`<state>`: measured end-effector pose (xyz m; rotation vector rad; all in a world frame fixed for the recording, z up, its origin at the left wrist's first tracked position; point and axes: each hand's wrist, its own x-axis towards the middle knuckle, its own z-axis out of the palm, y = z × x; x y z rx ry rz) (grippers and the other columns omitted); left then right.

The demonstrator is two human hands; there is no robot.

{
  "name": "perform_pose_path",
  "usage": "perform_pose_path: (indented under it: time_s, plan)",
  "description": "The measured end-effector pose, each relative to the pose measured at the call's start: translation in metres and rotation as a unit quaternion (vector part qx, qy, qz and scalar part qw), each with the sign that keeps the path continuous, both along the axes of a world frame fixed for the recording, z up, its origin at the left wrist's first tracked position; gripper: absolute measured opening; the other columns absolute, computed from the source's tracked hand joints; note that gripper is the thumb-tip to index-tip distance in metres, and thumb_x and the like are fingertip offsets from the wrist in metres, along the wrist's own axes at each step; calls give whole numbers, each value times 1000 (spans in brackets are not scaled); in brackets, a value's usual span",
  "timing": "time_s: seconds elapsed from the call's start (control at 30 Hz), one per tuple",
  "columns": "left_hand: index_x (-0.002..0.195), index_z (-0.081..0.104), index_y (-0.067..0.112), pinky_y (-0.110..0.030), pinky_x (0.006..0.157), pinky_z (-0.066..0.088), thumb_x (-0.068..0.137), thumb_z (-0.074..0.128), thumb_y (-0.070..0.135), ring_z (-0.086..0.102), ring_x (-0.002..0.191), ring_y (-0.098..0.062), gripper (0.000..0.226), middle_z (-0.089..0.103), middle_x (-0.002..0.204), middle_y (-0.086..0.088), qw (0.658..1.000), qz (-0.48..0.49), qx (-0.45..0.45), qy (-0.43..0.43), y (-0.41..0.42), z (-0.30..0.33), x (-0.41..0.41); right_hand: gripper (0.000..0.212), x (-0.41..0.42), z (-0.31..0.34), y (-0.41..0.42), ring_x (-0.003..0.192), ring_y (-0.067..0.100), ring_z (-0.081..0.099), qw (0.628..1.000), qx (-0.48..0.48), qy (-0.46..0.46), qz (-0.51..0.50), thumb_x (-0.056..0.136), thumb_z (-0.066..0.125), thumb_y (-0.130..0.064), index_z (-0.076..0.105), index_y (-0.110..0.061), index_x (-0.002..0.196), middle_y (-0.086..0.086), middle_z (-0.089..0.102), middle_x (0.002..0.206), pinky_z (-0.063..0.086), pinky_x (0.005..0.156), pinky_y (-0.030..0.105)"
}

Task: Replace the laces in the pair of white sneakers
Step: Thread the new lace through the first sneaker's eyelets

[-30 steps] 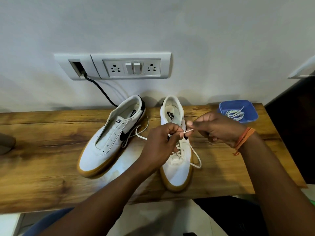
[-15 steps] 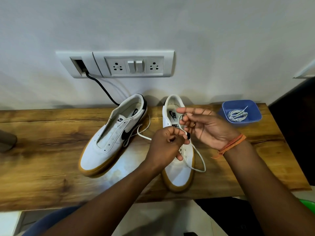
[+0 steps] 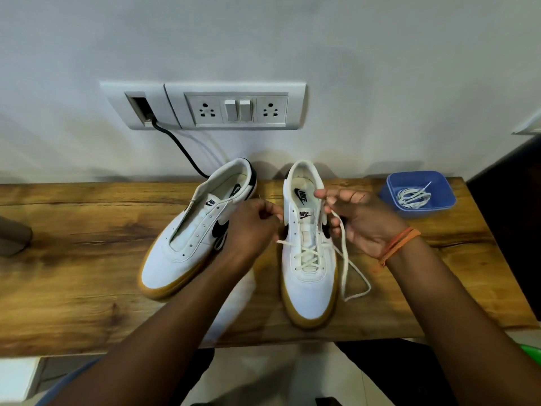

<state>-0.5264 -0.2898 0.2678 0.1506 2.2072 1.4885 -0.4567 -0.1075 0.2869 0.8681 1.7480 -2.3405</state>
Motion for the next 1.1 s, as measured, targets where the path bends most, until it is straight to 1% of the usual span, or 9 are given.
perform_pose_path:
  time_s: [0.07,0.13,0.27,0.4,0.53,0.63,0.8,0.93,1.1]
  plan:
    - [84,69,11,-22,49,48,87,63,5,64,58,-15,9,69,71,-1,1000,8,-25,3,-2,-2,-1,19,1,-7,-5,45,5,51,979,196,-29,38,95,57,0,64,-7,111,6,63,72,42,44,19]
    - [81,68,14,-18,47,42,87,63,6,66,60,-15,11,69,71,0,999,-8,-43,9,-1,-5,1,13,1,-12,-13,47,6,58,953,297,-20,56,88,66,0,65,-9,97,8,68,70,47,48,21]
    - [78,71,18,-28,62,57,87,67,10,70,68,-12,12,72,76,4,997,-44,-61,33,4,-12,8,15,1,-18,-20,59,17,69,934,352,-3,61,81,72,5,67,-9,82,10,69,70,56,57,27]
    - [77,72,22,-38,74,61,86,66,9,70,71,-10,17,73,77,6,995,-54,-72,38,6,-18,13,21,3,-17,-23,69,22,72,923,374,3,89,75,73,9,72,-8,87,8,70,75,61,67,34]
    - [78,73,20,-38,74,61,86,64,8,69,69,-10,16,73,78,6,995,-53,-75,40,5,-17,15,25,3,-15,-28,69,6,65,874,475,6,99,75,78,0,71,-17,92,-5,69,73,54,72,24]
    - [77,71,22,-37,76,60,85,63,8,68,70,-10,18,72,78,7,995,-50,-82,37,5,-19,18,25,6,-19,-31,67,1,63,859,503,3,98,82,71,-1,59,-23,87,-6,67,71,54,73,31]
    - [77,70,23,-35,77,60,86,63,8,69,71,-11,19,72,79,7,996,-40,-76,26,5,-19,20,34,8,-25,-42,78,21,58,767,623,1,154,86,66,-6,41,-30,87,-4,64,79,47,84,38]
    - [77,71,21,-32,69,61,87,65,8,68,63,-12,17,72,76,4,997,-31,-67,10,3,-16,19,45,8,-24,-44,73,19,61,826,550,5,125,80,66,1,36,-33,75,-7,64,71,50,83,49]
    - [80,73,18,-30,65,60,87,66,8,69,56,-11,13,72,72,3,998,-23,-59,2,2,-16,19,50,8,-29,-48,72,21,61,826,549,13,127,81,63,5,31,-34,72,-4,63,73,51,80,50]
